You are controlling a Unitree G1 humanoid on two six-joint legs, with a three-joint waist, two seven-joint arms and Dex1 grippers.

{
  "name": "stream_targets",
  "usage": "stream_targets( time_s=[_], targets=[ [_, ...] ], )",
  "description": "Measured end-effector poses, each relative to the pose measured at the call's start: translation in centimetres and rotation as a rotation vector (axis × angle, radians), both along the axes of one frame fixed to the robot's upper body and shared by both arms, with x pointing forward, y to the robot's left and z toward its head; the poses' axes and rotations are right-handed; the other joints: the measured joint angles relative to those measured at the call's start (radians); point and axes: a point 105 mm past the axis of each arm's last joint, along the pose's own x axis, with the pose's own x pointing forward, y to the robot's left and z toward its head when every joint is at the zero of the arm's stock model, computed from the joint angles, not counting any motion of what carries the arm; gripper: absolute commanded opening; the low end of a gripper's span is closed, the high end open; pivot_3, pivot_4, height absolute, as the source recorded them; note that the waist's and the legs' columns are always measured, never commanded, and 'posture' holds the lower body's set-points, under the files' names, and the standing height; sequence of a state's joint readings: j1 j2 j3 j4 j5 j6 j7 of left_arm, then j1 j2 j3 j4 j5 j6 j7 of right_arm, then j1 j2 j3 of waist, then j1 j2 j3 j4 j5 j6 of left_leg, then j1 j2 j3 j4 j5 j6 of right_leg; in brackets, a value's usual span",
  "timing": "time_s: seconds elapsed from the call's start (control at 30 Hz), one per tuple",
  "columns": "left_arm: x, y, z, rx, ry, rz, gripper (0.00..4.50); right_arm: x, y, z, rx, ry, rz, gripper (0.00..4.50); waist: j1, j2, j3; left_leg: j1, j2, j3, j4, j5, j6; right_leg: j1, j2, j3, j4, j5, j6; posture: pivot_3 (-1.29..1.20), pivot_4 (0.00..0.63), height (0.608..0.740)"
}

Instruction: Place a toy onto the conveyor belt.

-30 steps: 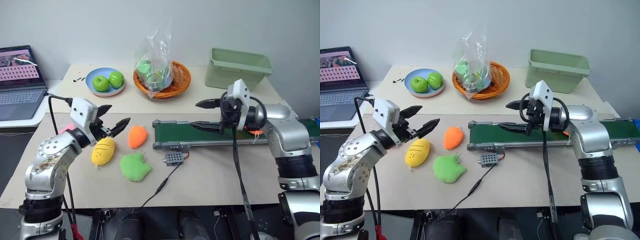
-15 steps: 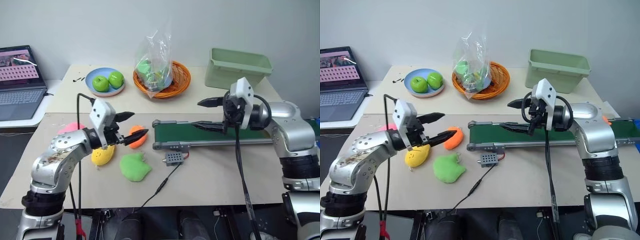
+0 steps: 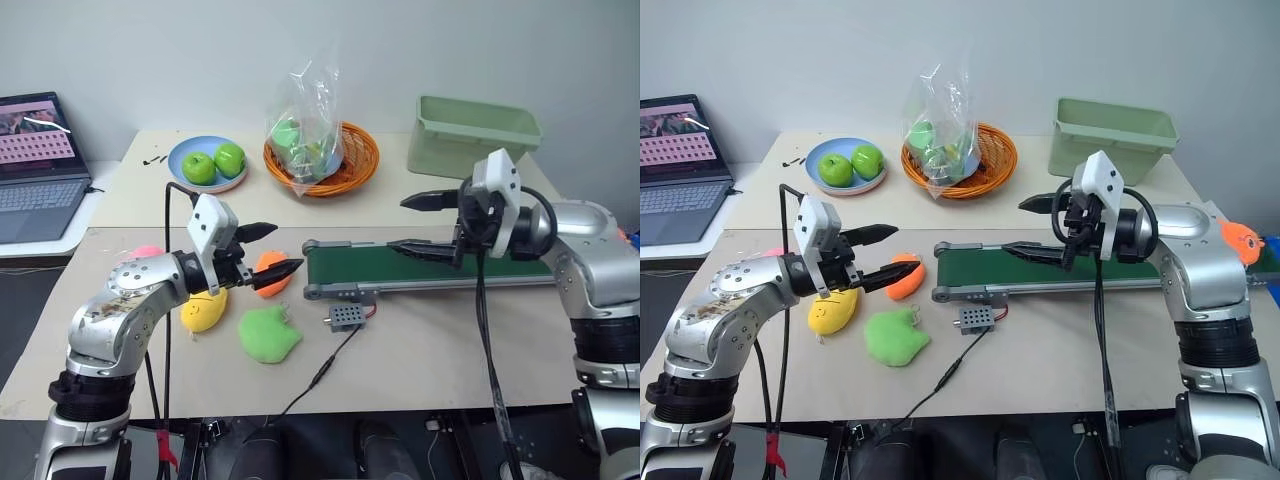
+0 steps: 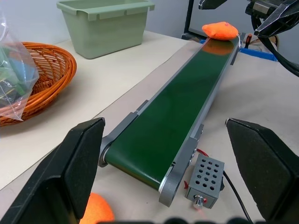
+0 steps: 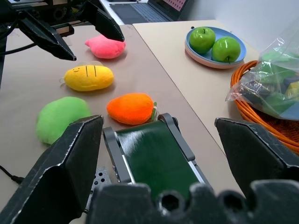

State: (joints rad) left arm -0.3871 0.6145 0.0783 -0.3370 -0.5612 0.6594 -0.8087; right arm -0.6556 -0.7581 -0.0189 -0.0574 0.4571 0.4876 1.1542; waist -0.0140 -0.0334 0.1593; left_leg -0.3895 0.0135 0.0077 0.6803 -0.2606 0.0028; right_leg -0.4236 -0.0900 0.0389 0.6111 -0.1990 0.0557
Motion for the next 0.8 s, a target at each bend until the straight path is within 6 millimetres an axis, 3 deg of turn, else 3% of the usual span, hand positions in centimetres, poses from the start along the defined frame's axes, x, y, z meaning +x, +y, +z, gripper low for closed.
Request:
stream_targets(
  time_s=[0.43,0.8],
  targets=[
    [-0.4,0.9,0.4,0.004,0.002,0.021,4.41,-0.1,-0.7,0.1,0.035,-0.002,-0.022,4.5,0.0,0.0,0.0,0.0,0.0,0.0,0.0,0.0,0.0,0.0,0.0,0.0,0.0,0.0,0.0,0.0,0.15,0.74],
    [-0.3,1.8,0.6,0.013,0.013,0.042,4.41,-1.8,-1.2,-3.6,0.084,0.096,-0.004,4.5,0.002,0.0,0.0,0.0,0.0,0.0,0.0,0.0,0.0,0.0,0.0,0.0,0.0,0.0,0.0,0.0,0.15,0.74]
  ],
)
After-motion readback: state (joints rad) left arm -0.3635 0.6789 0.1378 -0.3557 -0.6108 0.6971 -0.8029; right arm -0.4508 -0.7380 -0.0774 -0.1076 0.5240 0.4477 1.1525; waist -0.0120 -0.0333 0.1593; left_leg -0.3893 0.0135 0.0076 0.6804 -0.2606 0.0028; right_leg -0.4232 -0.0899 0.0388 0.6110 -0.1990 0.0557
